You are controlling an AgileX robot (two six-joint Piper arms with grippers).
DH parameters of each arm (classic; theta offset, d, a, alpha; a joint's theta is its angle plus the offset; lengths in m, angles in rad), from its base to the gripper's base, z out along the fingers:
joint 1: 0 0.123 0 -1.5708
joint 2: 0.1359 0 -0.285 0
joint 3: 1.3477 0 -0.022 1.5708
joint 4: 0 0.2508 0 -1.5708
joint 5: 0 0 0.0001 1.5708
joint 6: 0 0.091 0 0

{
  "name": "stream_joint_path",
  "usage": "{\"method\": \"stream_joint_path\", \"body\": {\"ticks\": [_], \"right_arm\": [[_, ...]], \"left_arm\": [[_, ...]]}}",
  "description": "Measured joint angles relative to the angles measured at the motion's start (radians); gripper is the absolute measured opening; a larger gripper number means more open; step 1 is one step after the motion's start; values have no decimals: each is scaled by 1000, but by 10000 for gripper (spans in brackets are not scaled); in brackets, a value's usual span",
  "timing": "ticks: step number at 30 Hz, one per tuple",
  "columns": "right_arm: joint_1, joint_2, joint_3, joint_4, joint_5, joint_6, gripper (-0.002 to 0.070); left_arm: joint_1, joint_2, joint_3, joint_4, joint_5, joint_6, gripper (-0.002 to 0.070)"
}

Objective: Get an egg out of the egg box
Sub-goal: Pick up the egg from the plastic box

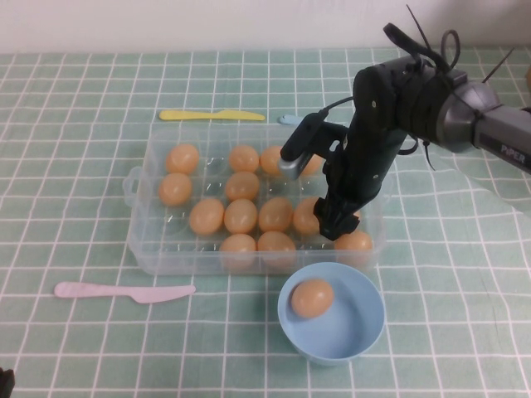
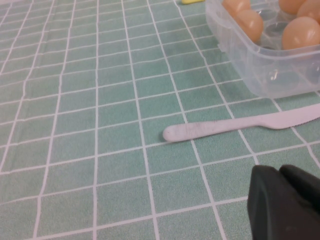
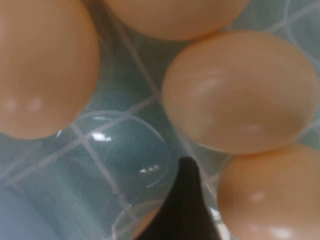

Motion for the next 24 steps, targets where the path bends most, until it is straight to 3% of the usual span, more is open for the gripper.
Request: {"method": "stream_joint_path", "body": {"ticks": [7,15,24], "right_arm": [[0,9,-2,0,-5,0,533],[0,13,-17,-4,15,0,414],[0,13,-204,-7,137,4,411]], "left_arm": [[0,0,0,0,0,0,-3],[0,0,0,0,0,0,-3],[0,0,0,0,0,0,-3]]}}
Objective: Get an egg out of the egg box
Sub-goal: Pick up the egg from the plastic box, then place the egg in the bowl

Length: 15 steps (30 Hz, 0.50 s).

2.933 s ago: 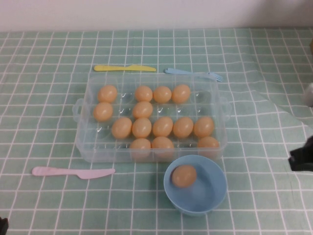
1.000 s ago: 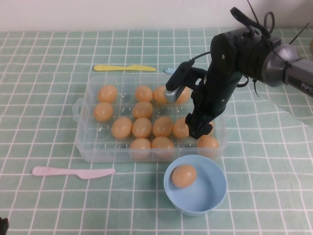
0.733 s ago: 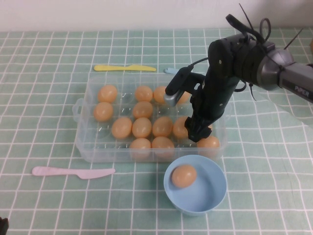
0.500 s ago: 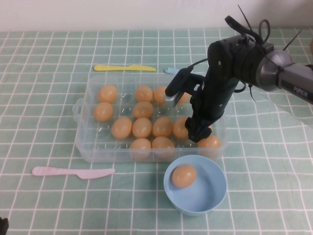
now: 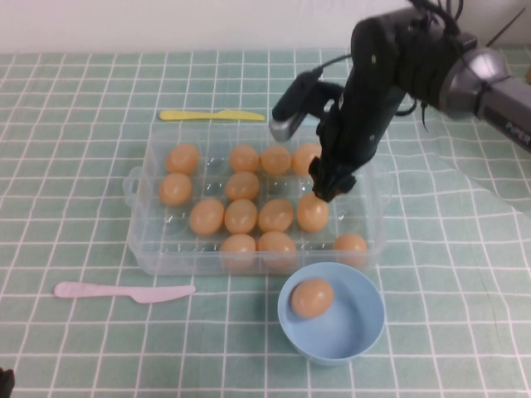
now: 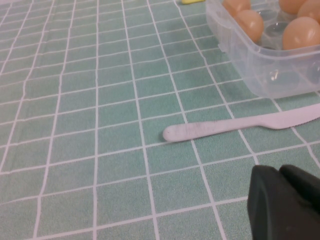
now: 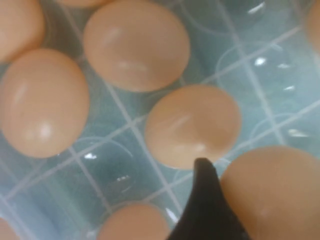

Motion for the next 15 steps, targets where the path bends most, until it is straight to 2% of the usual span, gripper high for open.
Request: {"method": "stream_joint_path", "body": {"ticks": [3,7,15], "right_arm": [[2,-12,-50,-1,23,49,411],[17,-93,-38,-1,35,204,411],[121,-344,189,3,39,507,411]], "left_arm": [[0,0,0,0,0,0,-3],[0,0,0,0,0,0,-3],[0,0,0,0,0,0,-3]]}}
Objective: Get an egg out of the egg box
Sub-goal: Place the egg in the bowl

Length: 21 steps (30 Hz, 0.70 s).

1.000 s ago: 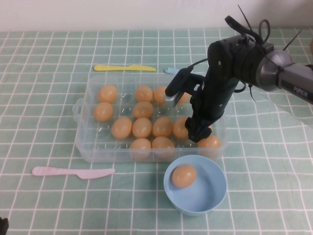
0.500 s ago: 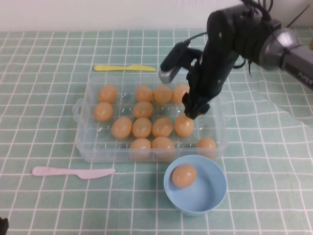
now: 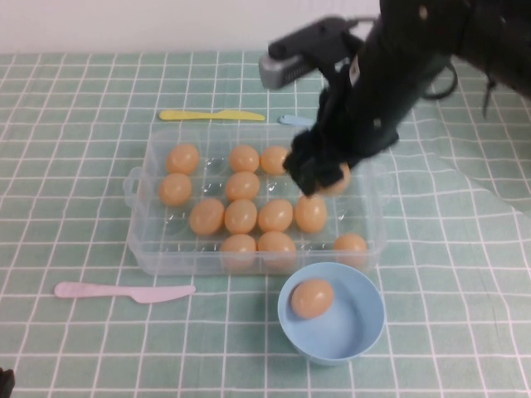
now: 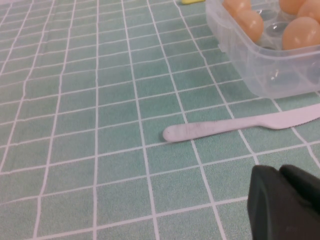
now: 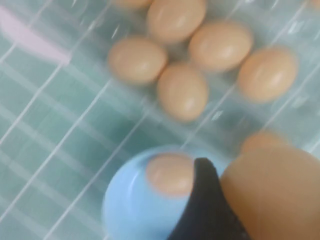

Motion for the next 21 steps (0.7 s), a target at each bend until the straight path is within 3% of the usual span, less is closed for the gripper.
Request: {"method": "stream_joint_path", "body": {"ticks": [5,10,21], "right_arm": [[50,-136,268,4,-7,163,402],[68,-208,485,6,-139,279,399],[69,-139,560,48,-240,322,396]], "left_arm": [[0,0,0,0,0,0,-3],[0,0,0,0,0,0,-3],[0,0,0,0,0,0,-3]]}}
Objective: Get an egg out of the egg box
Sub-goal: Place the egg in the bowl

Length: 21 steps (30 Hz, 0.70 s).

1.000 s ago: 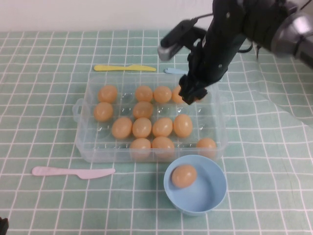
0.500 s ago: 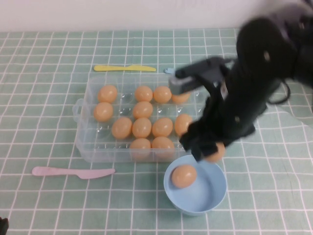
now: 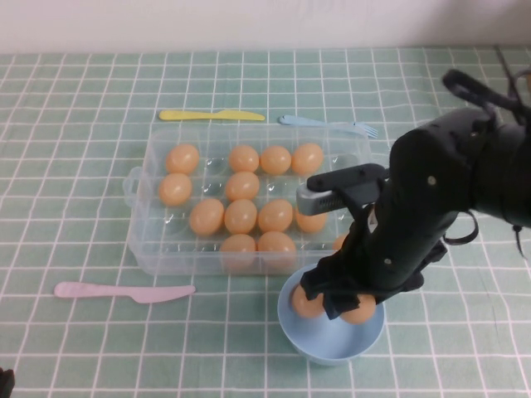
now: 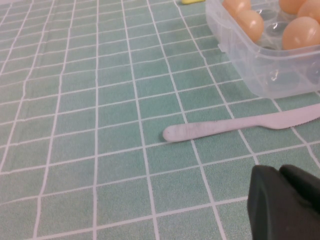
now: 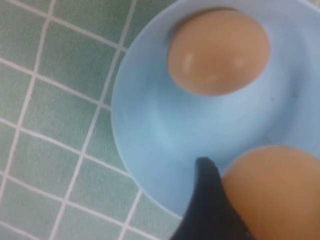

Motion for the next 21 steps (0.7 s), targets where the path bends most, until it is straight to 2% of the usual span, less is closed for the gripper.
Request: {"method": "stream_joint_path", "body": {"ticks": [16,21], "right_arm": [[0,115,0,-7,-76,2,396],[0,120,0,-10,-77,2,424]], "left_arm": [[0,0,0,0,0,0,-3],[0,0,0,0,0,0,-3]]}}
